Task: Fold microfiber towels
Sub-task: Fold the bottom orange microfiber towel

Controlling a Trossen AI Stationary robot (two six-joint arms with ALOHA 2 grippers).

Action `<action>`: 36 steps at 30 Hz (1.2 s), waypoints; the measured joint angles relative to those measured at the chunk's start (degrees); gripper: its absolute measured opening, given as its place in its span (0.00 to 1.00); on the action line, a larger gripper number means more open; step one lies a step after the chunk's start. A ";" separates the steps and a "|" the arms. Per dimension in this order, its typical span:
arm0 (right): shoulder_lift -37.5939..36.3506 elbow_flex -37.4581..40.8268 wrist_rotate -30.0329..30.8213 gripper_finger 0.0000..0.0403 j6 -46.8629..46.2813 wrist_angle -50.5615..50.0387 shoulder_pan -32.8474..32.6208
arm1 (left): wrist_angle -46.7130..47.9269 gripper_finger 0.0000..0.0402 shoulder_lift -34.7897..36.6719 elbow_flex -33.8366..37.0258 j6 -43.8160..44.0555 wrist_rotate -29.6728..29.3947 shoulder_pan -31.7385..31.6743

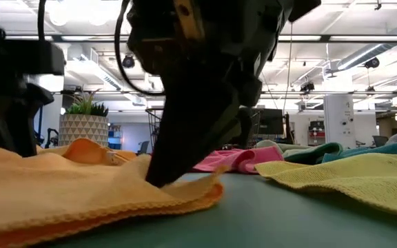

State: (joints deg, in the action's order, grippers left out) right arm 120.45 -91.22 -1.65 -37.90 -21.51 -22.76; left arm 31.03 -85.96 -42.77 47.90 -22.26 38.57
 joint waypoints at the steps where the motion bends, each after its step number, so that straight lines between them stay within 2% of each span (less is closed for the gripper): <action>1: -0.56 -0.02 0.14 0.02 0.34 -0.53 -0.02 | 0.02 0.37 0.65 -0.36 -0.45 0.88 0.01; 6: -3.63 -0.11 2.56 0.02 1.55 -6.40 -0.38 | 1.09 0.37 4.83 -1.69 -0.44 2.54 0.10; 10: -7.98 -0.11 7.97 0.02 3.09 -12.19 -0.61 | 0.69 0.37 6.86 -4.21 -0.40 3.84 0.63; 15: -14.16 0.05 13.48 0.02 6.12 -16.56 -0.61 | -7.90 0.37 6.12 -5.56 -0.35 4.09 1.56; 20: -19.22 0.43 15.21 0.02 10.00 -18.54 -0.49 | -18.10 0.37 2.07 -5.56 -0.32 4.46 2.11; 27: -22.44 0.50 15.84 0.02 12.33 -22.94 -0.48 | -29.25 0.37 -6.44 -5.62 -0.24 9.01 2.37; 36: -22.46 0.78 15.84 0.02 15.60 -25.86 -0.46 | -31.02 0.37 -15.94 -12.70 1.29 11.93 3.07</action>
State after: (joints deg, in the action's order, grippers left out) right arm 98.00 -90.44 14.20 -22.31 -47.37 -23.22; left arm 0.01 -101.90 -55.47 49.19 -10.33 41.65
